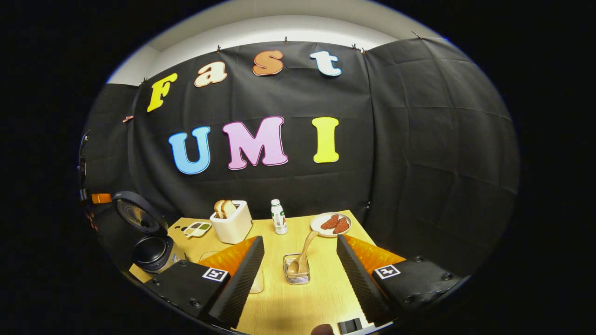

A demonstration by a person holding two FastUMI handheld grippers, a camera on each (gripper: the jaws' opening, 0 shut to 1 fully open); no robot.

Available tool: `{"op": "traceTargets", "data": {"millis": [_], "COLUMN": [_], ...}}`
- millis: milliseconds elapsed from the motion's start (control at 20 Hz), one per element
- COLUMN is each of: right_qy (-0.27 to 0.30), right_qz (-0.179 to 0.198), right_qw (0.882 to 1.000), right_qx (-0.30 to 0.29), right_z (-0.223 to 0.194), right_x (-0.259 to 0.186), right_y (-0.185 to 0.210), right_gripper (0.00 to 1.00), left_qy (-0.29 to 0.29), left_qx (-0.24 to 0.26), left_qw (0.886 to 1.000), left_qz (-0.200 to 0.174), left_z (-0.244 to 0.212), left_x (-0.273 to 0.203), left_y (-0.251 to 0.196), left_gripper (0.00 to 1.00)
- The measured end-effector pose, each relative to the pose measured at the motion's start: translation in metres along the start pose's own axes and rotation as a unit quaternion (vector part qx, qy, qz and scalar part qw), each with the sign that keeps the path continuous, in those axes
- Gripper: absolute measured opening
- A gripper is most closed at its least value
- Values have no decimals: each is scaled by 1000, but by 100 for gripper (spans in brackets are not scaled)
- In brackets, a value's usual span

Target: Close the left gripper, press the button to open the rice cooker; take a wooden spoon from the chopstick holder with the right hand, scoop a spoonful of rice and pour it into the rice cooker, then put the wooden spoon back into the chopstick holder.

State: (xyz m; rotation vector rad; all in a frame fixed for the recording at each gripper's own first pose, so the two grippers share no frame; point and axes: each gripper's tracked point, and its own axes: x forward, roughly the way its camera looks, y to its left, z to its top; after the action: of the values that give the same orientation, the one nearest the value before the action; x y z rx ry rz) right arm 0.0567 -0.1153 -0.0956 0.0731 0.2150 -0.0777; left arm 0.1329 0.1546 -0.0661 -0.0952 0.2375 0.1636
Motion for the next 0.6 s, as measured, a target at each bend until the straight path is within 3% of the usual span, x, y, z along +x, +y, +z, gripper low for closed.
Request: {"op": "traceTargets", "data": {"millis": [50, 150, 250, 400, 600], "right_qy": [-2, -1, 13, 38, 54], "right_qz": [6, 15, 23, 40, 50], "right_qw": [1000, 1000, 1000, 998, 997], "right_qx": [-1, -6, -12, -5, -5], "right_z": [1, -2, -14, -33, -54], "right_x": [0, 3, 7, 20, 52], "right_y": [0, -4, -9, -14, -28], "right_gripper": [97, 97, 98, 98, 98], "left_qy": [-5, -21, -21, -36, -52], "left_qx": [-2, -11, -26, -25, -3], "left_qw": [1000, 999, 999, 999, 999], "left_qz": [-7, -21, -33, -18, -8], "left_z": [-1, 3, -6, -15, -24], "left_x": [-8, -27, -48, -73, -106], "left_y": [-10, -31, -52, -63, -93], "left_gripper": [11, 26, 53, 94, 94]}}
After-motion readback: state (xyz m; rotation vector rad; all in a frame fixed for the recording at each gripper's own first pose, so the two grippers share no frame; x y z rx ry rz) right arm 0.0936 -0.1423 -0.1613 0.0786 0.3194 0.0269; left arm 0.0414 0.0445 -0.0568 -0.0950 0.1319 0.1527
